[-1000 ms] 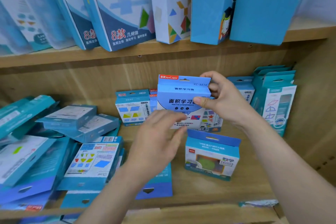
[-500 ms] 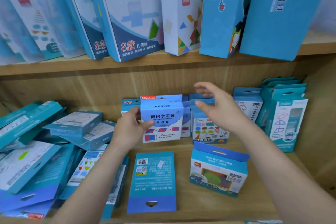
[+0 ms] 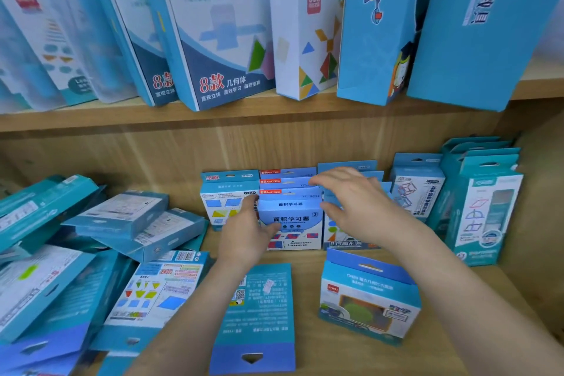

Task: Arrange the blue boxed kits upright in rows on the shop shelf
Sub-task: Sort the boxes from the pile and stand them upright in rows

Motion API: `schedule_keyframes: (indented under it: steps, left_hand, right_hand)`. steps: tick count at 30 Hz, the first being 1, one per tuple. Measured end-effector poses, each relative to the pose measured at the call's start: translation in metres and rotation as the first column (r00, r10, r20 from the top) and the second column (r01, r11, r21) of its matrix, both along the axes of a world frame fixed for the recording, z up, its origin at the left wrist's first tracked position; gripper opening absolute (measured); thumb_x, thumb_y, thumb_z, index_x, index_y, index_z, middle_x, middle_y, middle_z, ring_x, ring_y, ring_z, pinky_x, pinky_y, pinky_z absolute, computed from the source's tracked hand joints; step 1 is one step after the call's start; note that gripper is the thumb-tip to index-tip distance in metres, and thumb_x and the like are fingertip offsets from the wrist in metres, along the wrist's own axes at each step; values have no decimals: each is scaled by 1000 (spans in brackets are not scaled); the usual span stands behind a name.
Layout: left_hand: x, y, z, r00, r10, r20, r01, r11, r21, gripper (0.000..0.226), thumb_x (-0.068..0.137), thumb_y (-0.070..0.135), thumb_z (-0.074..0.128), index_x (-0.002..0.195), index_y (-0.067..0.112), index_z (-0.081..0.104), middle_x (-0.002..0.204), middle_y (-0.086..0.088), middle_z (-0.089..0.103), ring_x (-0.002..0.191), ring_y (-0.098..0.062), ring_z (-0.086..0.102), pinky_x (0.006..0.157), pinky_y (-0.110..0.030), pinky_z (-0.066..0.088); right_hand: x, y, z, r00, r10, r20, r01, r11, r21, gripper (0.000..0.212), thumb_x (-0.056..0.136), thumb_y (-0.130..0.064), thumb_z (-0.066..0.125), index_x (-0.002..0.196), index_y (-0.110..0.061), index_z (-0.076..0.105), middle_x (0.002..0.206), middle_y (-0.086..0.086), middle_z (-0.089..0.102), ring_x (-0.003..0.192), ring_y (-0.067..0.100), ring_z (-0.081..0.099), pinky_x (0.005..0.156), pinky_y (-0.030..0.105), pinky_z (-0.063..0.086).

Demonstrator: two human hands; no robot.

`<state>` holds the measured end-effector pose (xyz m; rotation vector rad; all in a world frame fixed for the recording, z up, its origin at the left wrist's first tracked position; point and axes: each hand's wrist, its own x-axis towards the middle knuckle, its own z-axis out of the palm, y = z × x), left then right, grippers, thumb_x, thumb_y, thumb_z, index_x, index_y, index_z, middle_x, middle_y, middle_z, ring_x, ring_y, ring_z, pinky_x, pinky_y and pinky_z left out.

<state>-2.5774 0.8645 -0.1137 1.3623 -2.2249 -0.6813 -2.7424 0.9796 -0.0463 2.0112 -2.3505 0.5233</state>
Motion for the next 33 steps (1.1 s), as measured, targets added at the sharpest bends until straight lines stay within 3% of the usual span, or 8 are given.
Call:
schedule_keyframes:
  steps: [8,14,18,22,25,30,33]
  left_hand:
    - [-7,4,-6,1000,-23,7,24,995,-93,91,77,25,76,143,30,12,101,-3,68,88,-22,66,66,-29,46]
    - [-6,-2,-11,995,-62,-73,55,995,-85,89,75,20,77,141,33,18,106,0,68,92,-19,65,72,-27,47]
    - [-1,-12,-6,970,-124,-208,134,990,34,89,67,15,82,138,30,30,115,4,61,96,-13,60,81,-31,52]
    - [17,-31,7,990,-131,61,141,963,-231,81,72,20,76,142,27,36,129,-1,42,121,-20,39,98,-34,40]
    - [23,-34,12,968,-157,194,206,942,-265,81,75,22,74,144,27,32,138,0,34,125,-20,28,101,-36,38]
    - [14,-26,14,939,-333,83,343,926,-158,100,70,19,77,148,28,15,144,9,32,123,-15,28,104,-34,34]
    - [9,-29,14,937,-349,19,349,930,-111,106,68,19,80,148,33,12,139,8,39,118,-15,32,100,-30,34]
  right_hand:
    - [8,-22,-9,965,57,-256,-36,996,88,48,91,-23,56,135,-27,35,135,-8,48,131,15,29,89,42,26]
    - [12,-38,-14,942,54,-330,-19,994,109,47,87,-13,57,127,-18,32,114,-3,57,124,21,36,80,40,24]
    - [17,-47,-10,907,77,-413,-51,996,73,51,86,-24,63,127,-19,34,120,-2,55,120,22,34,82,41,28]
    - [18,-52,-11,904,90,-417,-75,996,53,69,81,-36,70,138,-25,30,135,0,42,127,22,29,86,41,29]
    - [17,-56,-14,914,74,-400,-50,996,71,73,81,-34,70,139,-28,27,139,1,41,128,22,31,87,41,27]
    - [16,-63,-15,951,93,-296,-66,993,100,74,78,-29,73,137,-32,28,130,-5,50,121,19,43,84,40,28]
    - [15,-63,-13,957,100,-274,-74,992,105,76,76,-30,75,136,-33,29,127,-6,51,119,19,46,84,41,29]
